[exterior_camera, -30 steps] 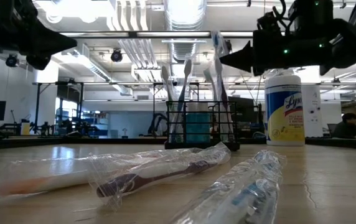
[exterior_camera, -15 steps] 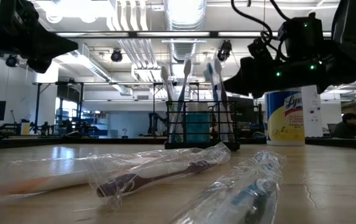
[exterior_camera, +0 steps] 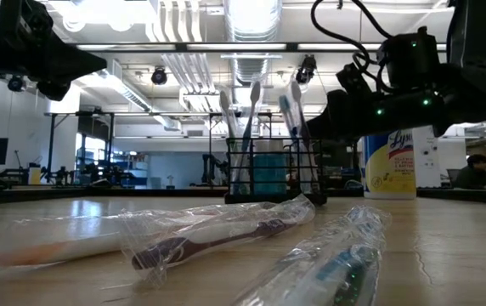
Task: Pick & Place toothbrushing station
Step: Put the right blue toothbrush into the black wire organizer, then put the orange toothbrush into the black wire organizer
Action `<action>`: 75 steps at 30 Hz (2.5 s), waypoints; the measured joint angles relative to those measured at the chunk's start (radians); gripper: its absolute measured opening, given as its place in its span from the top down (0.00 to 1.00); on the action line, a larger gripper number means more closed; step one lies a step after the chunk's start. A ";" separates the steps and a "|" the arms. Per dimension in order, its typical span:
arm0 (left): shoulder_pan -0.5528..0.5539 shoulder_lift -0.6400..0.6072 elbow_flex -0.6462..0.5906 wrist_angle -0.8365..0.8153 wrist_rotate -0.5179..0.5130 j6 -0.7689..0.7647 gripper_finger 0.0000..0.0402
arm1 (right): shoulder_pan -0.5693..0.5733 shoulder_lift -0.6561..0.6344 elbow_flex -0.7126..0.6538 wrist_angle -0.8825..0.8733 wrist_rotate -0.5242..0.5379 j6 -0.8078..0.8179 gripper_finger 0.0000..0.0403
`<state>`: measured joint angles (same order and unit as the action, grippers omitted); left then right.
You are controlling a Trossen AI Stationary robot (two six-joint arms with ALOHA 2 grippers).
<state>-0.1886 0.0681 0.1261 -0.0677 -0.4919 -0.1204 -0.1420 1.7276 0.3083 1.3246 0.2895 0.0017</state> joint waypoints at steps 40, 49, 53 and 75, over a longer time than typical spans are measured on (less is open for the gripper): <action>0.000 0.000 0.000 -0.005 0.003 -0.022 0.97 | 0.042 -0.974 -0.202 -0.619 -0.029 -0.015 0.86; 0.000 0.007 -0.001 0.027 0.116 -0.099 0.98 | 0.053 -1.310 -0.157 -0.967 -0.142 -0.072 0.98; 0.000 0.070 -0.001 0.081 0.191 -0.119 0.99 | 0.053 -1.394 -0.181 -0.985 -0.163 -0.090 0.98; -0.025 0.905 0.358 0.184 0.275 -0.303 0.98 | 0.053 -1.522 -0.299 -0.912 -0.189 -0.102 0.98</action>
<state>-0.2140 0.9732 0.4839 0.1161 -0.2170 -0.4231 -0.0895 0.2054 0.0090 0.4127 0.1005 -0.0998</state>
